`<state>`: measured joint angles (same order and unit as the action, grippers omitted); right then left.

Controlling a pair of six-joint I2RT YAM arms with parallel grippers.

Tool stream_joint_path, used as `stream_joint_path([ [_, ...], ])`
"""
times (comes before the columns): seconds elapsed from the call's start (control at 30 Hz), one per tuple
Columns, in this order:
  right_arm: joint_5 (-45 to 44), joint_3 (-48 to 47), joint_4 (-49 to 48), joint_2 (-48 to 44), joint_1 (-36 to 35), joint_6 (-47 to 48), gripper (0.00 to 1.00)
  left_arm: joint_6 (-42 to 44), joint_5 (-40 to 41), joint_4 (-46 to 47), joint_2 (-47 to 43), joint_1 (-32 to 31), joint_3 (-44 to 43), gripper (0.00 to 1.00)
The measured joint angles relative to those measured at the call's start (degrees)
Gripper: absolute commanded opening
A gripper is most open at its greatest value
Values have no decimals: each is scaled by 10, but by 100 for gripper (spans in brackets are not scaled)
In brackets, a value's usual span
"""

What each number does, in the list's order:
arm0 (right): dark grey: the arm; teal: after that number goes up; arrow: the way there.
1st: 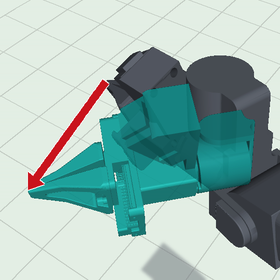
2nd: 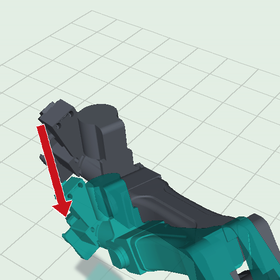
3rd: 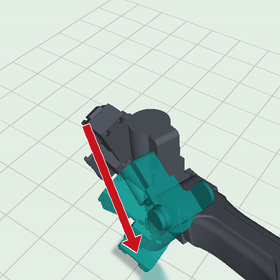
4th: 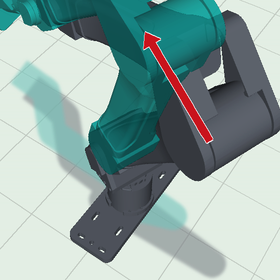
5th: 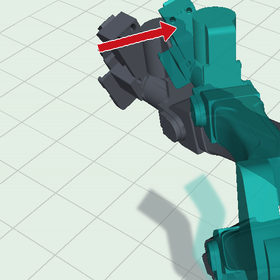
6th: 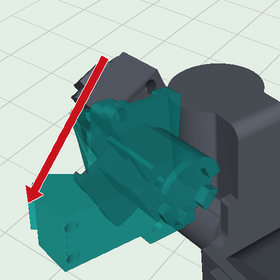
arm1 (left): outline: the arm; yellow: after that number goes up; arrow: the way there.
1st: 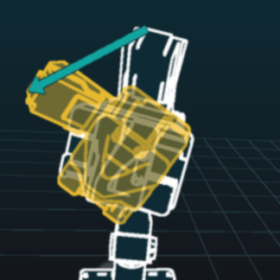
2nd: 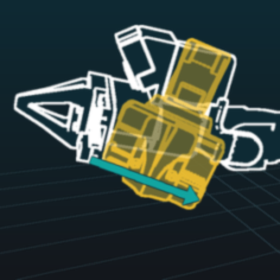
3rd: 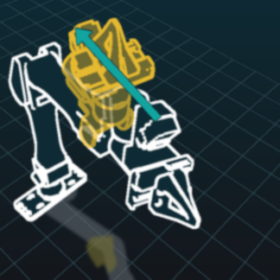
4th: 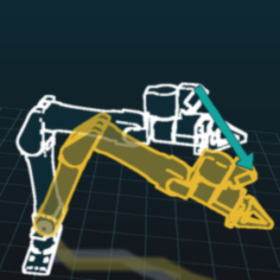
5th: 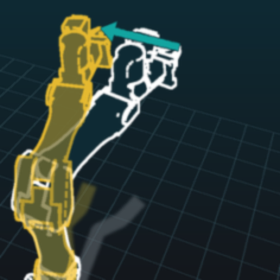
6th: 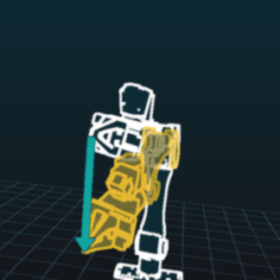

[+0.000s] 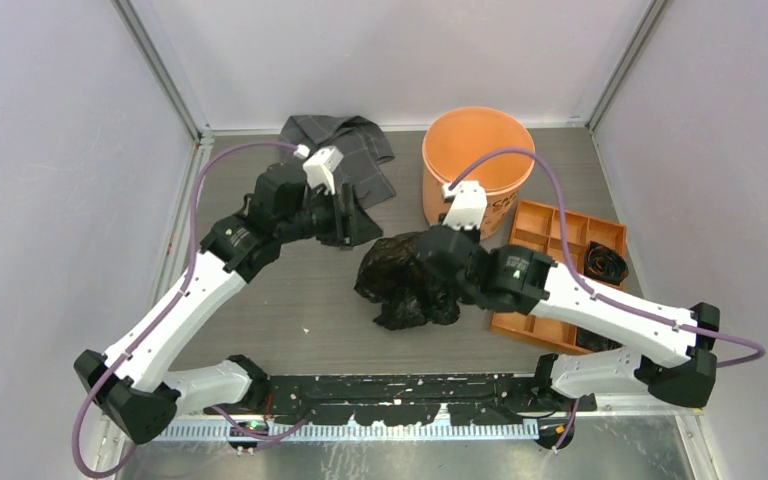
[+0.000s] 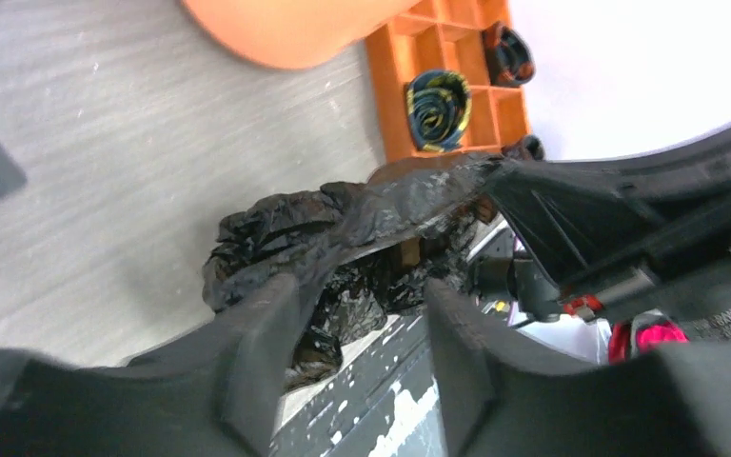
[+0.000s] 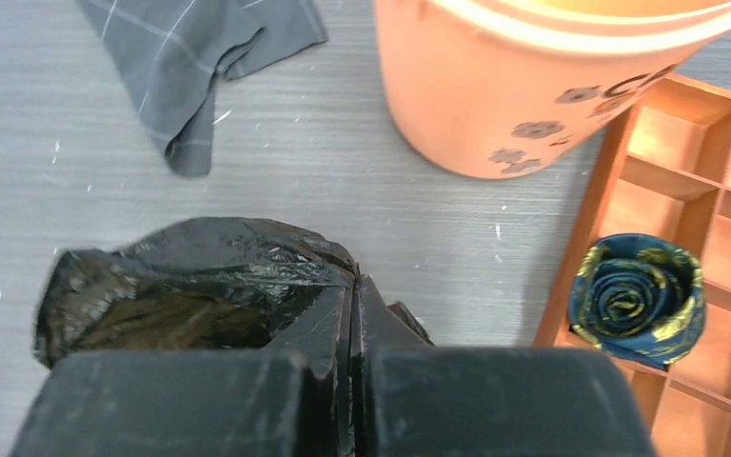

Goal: Put the trash bags into the trash bin

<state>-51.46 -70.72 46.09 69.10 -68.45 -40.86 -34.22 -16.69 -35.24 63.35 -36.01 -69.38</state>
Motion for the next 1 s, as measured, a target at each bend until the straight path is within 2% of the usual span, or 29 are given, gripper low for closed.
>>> stream_joint_path([
  [0.03, 10, -7, 4, 0, 19, 4, 1, -5, -4, 12, 11, 2, -12, 69],
  [0.1, 30, -29, 14, 0, 55, 14, 0, -20, -14, 37, 28, 1, -34, 73],
  [0.33, 68, -99, 24, 0, 73, 35, 1, -28, 7, 43, 20, 1, -41, 73],
  [0.53, 85, -108, 25, 7, 73, 37, 1, -66, 19, 71, -60, 1, 108, 73],
  [0.7, 87, -118, 29, 26, 73, 37, 1, -119, 20, 124, -70, -18, 221, 73],
  [0.87, 92, -134, 31, 40, 73, 37, 1, -145, 35, 177, -62, -49, 262, 73],
  [1.0, 97, -146, 31, 41, 73, 35, 1, -165, 77, 249, -47, -52, 303, 74],
])
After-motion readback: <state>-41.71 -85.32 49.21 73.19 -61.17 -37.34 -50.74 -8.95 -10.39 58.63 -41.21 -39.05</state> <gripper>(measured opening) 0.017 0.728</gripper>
